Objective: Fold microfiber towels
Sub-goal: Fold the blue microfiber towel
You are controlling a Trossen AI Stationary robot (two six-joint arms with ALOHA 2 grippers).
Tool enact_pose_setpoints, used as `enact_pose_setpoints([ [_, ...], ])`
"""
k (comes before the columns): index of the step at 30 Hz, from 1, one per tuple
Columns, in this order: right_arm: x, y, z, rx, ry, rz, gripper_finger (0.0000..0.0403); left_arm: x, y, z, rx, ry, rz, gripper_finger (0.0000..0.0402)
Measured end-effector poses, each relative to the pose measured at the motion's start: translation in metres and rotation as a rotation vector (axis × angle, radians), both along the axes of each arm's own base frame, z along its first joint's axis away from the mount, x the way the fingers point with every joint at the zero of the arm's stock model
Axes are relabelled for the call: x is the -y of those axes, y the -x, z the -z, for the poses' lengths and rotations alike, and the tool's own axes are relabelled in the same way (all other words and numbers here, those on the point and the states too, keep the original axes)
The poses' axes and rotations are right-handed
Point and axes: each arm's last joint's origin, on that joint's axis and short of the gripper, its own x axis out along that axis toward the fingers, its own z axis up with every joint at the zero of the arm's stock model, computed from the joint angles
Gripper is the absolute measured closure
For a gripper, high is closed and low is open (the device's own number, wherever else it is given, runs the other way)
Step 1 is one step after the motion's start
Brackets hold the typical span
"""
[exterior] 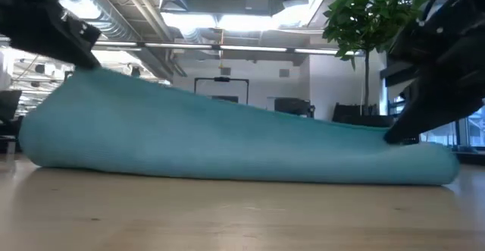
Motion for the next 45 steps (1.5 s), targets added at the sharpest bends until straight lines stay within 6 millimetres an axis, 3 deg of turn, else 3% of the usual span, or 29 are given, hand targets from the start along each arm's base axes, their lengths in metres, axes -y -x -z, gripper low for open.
enact_pose_setpoints([
  [14, 0.031, -0.005, 0.011, 0.067, 0.020, 0.116, 0.0399, -0.036, -0.007, 0.026, -0.115, -0.009, -0.177, 0.0402],
  [31, 0.035, -0.005, 0.012, 0.052, 0.015, 0.154, 0.0396, -0.054, -0.011, 0.027, -0.140, -0.044, -0.236, 0.0401],
  [45, 0.036, -0.004, 0.013, 0.040, 0.017, 0.165, 0.0396, -0.062, -0.012, 0.026, -0.136, -0.084, -0.300, 0.0307],
])
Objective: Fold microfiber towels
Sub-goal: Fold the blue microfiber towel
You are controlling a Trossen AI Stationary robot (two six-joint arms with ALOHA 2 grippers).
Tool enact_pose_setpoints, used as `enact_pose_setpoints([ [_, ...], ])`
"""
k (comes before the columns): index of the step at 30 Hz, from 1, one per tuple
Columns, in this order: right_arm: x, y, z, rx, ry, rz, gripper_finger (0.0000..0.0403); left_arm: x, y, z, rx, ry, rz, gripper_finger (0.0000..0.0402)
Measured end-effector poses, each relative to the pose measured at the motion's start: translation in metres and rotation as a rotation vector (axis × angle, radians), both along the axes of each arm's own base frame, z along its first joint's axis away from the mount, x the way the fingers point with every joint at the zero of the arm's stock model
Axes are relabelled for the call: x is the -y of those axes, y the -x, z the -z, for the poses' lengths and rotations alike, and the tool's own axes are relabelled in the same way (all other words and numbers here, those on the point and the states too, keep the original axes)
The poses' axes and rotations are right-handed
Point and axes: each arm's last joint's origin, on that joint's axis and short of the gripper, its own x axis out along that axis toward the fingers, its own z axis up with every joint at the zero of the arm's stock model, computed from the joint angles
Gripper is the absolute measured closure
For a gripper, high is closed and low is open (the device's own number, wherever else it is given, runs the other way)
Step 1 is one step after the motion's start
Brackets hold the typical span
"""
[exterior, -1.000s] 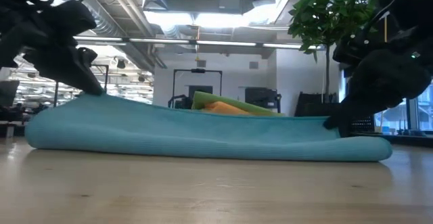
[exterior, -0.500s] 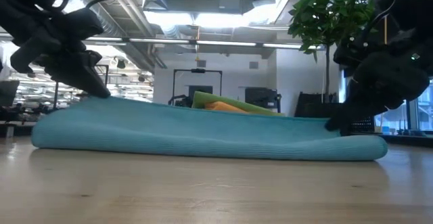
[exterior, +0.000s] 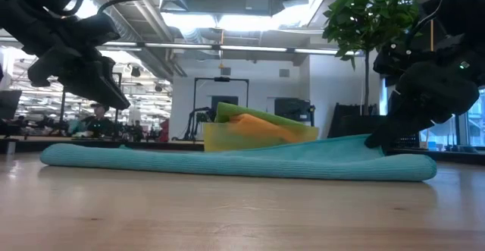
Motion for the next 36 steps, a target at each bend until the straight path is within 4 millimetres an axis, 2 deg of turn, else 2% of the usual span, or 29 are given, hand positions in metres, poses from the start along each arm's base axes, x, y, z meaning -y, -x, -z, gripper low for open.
enact_pose_setpoints([
  [4, 0.001, 0.000, 0.000, 0.004, 0.014, 0.008, 0.0384, 0.001, -0.001, -0.002, 0.023, 0.006, 0.002, 0.0301],
  [9, 0.001, 0.000, -0.003, 0.013, 0.029, 0.005, 0.0333, 0.009, -0.006, -0.008, 0.101, 0.066, 0.080, 0.0300],
  [14, 0.001, -0.001, -0.016, 0.057, 0.049, -0.012, 0.0280, 0.022, -0.010, -0.018, 0.192, 0.113, 0.172, 0.0300],
  [17, 0.001, -0.002, -0.026, 0.082, 0.078, -0.048, 0.0261, 0.029, -0.008, -0.019, 0.202, 0.145, 0.206, 0.0300],
  [24, -0.003, -0.004, -0.030, 0.073, 0.066, -0.111, 0.0256, 0.050, -0.005, -0.007, 0.128, 0.285, 0.238, 0.0303],
  [32, -0.007, -0.007, -0.019, 0.025, 0.028, -0.158, 0.0265, 0.061, -0.008, 0.014, 0.038, 0.230, 0.188, 0.0304],
  [36, -0.015, -0.015, -0.026, 0.122, -0.045, -0.240, 0.0287, 0.060, -0.010, 0.019, 0.009, 0.194, 0.186, 0.0304],
])
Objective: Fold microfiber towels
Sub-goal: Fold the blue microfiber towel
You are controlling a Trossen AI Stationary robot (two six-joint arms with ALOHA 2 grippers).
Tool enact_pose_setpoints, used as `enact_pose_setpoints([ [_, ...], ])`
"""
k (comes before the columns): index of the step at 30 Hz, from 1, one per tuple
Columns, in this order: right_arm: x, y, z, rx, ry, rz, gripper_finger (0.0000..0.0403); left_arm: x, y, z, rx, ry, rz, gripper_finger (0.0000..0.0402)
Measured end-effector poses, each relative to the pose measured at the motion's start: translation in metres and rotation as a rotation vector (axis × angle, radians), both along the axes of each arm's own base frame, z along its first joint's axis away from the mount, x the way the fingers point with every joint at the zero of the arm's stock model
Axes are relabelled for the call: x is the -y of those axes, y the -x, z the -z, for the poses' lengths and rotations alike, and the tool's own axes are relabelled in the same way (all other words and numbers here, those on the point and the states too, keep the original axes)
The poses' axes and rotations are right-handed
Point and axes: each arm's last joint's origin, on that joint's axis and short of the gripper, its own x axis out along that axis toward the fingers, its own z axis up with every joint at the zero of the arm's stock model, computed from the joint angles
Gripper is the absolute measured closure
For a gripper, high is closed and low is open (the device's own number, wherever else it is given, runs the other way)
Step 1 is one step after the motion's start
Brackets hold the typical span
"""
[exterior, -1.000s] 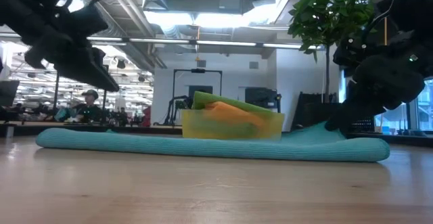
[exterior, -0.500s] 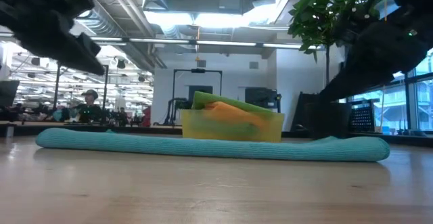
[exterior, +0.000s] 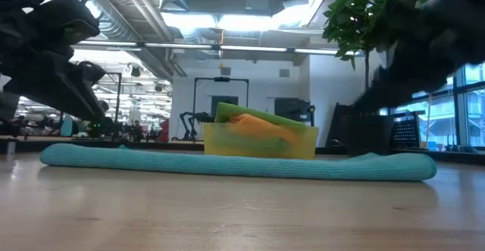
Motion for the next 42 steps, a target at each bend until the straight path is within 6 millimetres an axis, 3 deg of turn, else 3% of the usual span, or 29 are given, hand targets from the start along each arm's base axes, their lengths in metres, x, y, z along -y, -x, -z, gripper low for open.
enact_pose_setpoints([
  [5, -0.008, -0.006, -0.012, 0.130, -0.014, -0.072, 0.0300, -0.001, -0.003, -0.003, -0.014, -0.009, 0.058, 0.0304],
  [12, -0.012, -0.006, -0.012, 0.124, -0.077, -0.128, 0.0298, -0.003, -0.003, 0.009, -0.111, -0.029, 0.024, 0.0304],
  [18, -0.034, -0.007, 0.004, 0.057, -0.144, -0.300, 0.0315, -0.006, -0.009, 0.011, -0.091, -0.085, 0.020, 0.0305],
  [27, -0.069, -0.038, 0.029, -0.077, -0.138, -0.440, 0.0390, -0.041, -0.020, 0.013, -0.147, -0.152, -0.077, 0.0325],
  [35, -0.070, -0.039, 0.047, -0.244, -0.123, -0.384, 0.0399, -0.057, -0.023, 0.016, -0.194, -0.072, -0.073, 0.0394],
  [42, -0.064, -0.032, 0.044, -0.267, -0.111, -0.311, 0.0397, -0.048, -0.023, 0.025, -0.260, 0.052, -0.004, 0.0398],
])
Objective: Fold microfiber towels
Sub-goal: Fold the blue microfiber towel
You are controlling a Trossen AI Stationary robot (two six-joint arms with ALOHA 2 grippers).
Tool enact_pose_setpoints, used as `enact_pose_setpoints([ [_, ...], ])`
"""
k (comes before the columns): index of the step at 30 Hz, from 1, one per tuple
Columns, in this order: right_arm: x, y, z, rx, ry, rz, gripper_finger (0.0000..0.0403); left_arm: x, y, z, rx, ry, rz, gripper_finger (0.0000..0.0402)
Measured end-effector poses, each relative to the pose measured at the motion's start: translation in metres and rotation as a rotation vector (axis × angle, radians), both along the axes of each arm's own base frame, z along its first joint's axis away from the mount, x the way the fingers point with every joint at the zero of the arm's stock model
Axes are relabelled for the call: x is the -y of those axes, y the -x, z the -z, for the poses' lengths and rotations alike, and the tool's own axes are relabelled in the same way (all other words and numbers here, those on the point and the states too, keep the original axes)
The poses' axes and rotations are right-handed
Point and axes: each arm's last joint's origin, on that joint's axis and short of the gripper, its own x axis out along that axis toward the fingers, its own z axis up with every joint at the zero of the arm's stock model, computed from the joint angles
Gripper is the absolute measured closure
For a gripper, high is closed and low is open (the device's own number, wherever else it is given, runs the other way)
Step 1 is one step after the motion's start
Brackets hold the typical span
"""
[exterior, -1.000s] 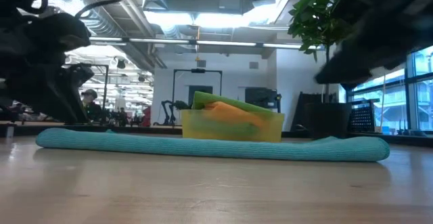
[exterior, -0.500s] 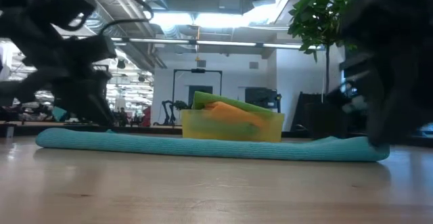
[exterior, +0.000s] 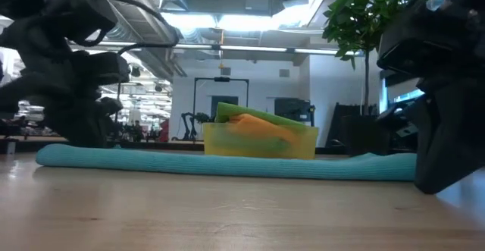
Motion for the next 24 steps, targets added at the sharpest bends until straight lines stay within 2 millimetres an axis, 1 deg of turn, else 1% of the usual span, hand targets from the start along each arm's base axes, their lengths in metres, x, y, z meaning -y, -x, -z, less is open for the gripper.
enact_pose_setpoints([
  [5, 0.004, 0.004, -0.002, -0.031, 0.027, 0.072, 0.0397, 0.014, -0.001, 0.004, -0.011, 0.088, 0.012, 0.0398],
  [10, 0.010, 0.009, -0.009, -0.025, 0.094, 0.129, 0.0397, 0.031, 0.001, 0.003, 0.005, 0.177, 0.029, 0.0400],
  [16, 0.024, 0.018, -0.012, -0.079, 0.185, 0.279, 0.0397, 0.050, 0.004, 0.000, 0.060, 0.267, 0.003, 0.0401],
  [19, 0.031, 0.017, -0.011, -0.096, 0.207, 0.331, 0.0397, 0.058, 0.007, -0.001, 0.071, 0.281, 0.003, 0.0401],
  [24, 0.043, 0.011, -0.012, -0.097, 0.212, 0.376, 0.0397, 0.067, 0.009, -0.003, 0.111, 0.284, 0.033, 0.0401],
])
